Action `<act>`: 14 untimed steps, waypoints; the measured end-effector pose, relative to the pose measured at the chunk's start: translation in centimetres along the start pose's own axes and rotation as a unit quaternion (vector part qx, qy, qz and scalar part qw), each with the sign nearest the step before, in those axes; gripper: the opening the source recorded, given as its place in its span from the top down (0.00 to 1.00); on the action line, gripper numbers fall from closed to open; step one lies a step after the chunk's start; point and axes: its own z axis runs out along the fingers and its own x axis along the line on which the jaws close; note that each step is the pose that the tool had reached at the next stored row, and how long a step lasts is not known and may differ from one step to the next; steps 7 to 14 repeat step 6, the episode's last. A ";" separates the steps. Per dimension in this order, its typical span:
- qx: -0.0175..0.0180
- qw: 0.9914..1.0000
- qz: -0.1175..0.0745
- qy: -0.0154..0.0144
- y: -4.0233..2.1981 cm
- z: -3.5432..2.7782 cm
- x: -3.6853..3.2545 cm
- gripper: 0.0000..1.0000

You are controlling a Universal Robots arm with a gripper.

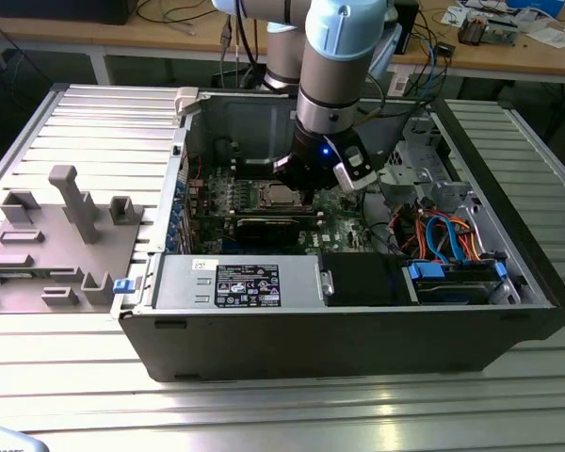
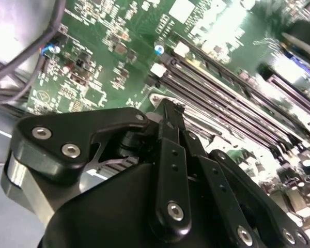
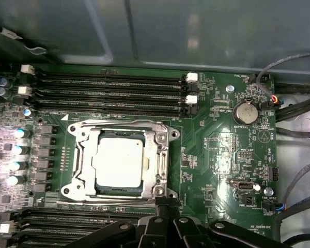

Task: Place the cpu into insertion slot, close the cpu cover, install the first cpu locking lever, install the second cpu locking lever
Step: 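Install the second cpu locking lever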

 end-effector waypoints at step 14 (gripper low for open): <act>0.000 1.000 0.000 -0.002 0.70 -0.02 1.40 0.89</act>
